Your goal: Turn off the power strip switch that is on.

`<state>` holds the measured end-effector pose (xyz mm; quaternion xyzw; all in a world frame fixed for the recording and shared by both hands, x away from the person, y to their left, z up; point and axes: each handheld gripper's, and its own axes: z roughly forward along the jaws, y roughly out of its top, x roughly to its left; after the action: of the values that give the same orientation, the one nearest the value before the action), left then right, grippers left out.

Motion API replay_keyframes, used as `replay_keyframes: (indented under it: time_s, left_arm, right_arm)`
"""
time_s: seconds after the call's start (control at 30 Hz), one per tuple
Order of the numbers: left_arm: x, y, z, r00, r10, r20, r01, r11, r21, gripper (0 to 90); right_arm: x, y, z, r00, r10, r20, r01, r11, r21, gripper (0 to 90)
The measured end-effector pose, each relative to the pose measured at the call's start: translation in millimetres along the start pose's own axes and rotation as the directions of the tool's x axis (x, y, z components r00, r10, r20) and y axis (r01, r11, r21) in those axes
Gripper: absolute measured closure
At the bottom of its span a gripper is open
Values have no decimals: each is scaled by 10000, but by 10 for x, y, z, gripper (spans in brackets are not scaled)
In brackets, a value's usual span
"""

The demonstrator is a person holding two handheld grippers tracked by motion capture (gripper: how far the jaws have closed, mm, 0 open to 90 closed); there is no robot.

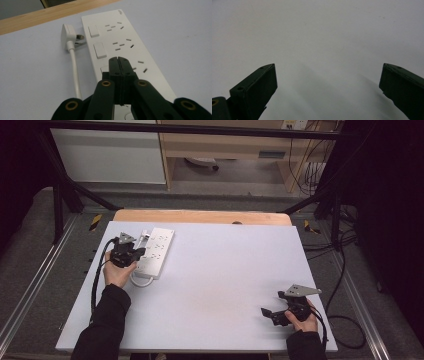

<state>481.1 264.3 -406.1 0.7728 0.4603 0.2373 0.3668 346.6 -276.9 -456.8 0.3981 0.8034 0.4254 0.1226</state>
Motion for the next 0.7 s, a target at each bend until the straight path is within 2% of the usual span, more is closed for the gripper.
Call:
replay_keyframes:
  time_s: [0.2, 0.37, 0.47, 0.57, 0.67, 0.7]
  left_arm:
    - [-35, -24, -95, 9997, 86, 241, -87, 10000, 36, 891]
    - [-63, -45, -177, 9991, 197, 379, -203, 9997, 169, 824]
    - [-84, -57, -230, 9990, 117, 424, -123, 9998, 123, 722]
    - [-101, -77, -282, 9990, 146, 433, -156, 9996, 217, 669]
    - [-124, -101, -328, 9986, 14, 537, -24, 9998, 173, 540]
    - [-130, -106, -340, 9985, 27, 555, -38, 9998, 192, 540]
  right_arm:
    - [0, 0, -1, 10000, 27, 10, -27, 10000, -22, 20]
    - [1, 0, -1, 10000, 22, 0, -22, 10000, -6, 20]
    - [-1, -1, 4, 10000, -12, 14, 12, 10000, 5, 20]
    - [1, -1, 3, 10000, -2, 7, 2, 10000, 5, 20]
    - [0, 0, -1, 10000, 13, 10, -13, 10000, 1, 20]
    - [0, 0, -1, 10000, 13, 10, -13, 10000, 1, 20]
